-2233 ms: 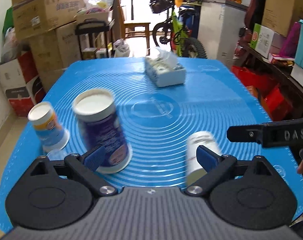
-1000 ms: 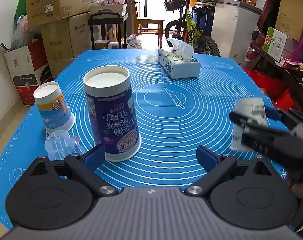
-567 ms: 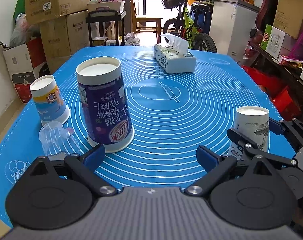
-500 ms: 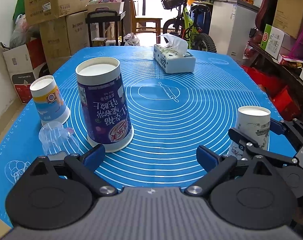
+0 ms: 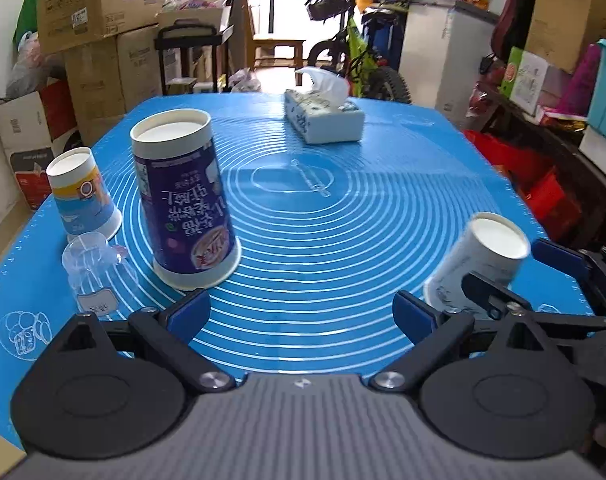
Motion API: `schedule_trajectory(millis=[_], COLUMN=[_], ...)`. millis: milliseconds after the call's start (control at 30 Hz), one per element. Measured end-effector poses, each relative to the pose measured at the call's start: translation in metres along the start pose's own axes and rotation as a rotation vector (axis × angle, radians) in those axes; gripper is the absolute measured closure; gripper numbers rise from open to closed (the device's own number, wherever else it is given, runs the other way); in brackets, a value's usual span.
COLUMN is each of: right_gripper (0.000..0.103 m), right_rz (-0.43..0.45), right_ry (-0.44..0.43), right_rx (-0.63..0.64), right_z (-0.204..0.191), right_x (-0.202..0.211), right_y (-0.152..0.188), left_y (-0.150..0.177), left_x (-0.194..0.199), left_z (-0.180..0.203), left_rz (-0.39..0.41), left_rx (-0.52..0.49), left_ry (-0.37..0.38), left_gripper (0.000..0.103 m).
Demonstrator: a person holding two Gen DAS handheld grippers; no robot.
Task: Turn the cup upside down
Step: 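Lower the inverted cup onto the mat and open the right gripper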
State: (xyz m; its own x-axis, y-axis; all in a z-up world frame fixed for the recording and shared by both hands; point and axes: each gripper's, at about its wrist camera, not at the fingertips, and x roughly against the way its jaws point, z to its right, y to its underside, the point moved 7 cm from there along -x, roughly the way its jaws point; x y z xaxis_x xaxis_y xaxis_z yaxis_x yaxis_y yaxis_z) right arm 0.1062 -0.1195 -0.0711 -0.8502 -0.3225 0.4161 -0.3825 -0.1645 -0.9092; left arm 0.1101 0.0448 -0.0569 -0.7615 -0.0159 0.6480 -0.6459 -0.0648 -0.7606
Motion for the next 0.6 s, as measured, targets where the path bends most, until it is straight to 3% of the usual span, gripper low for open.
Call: schedule_trajectory(millis=[100, 300, 600], right_gripper=[0.012, 0.012, 0.012], right_rz=[-0.012, -0.027, -0.038], right_ry=[-0.008, 0.067, 0.066], right_rx=[-0.059, -0.099, -0.166], right_z=[0.008, 0.022, 0.03], right_x=[0.021, 0.063, 0.103], right_y=[0.002, 0.01, 0.022], left_y=[0.006, 0.022, 0.037], left_x=[0.007, 0.017, 0.053], left_z=[0.007, 0.017, 0.033], left_rz=[0.022, 0.02, 0.093], left_rx=[-0.018, -0.024, -0.077], left_ry=[0.016, 0.064, 0.079], left_gripper=[0.006, 0.006, 0.006])
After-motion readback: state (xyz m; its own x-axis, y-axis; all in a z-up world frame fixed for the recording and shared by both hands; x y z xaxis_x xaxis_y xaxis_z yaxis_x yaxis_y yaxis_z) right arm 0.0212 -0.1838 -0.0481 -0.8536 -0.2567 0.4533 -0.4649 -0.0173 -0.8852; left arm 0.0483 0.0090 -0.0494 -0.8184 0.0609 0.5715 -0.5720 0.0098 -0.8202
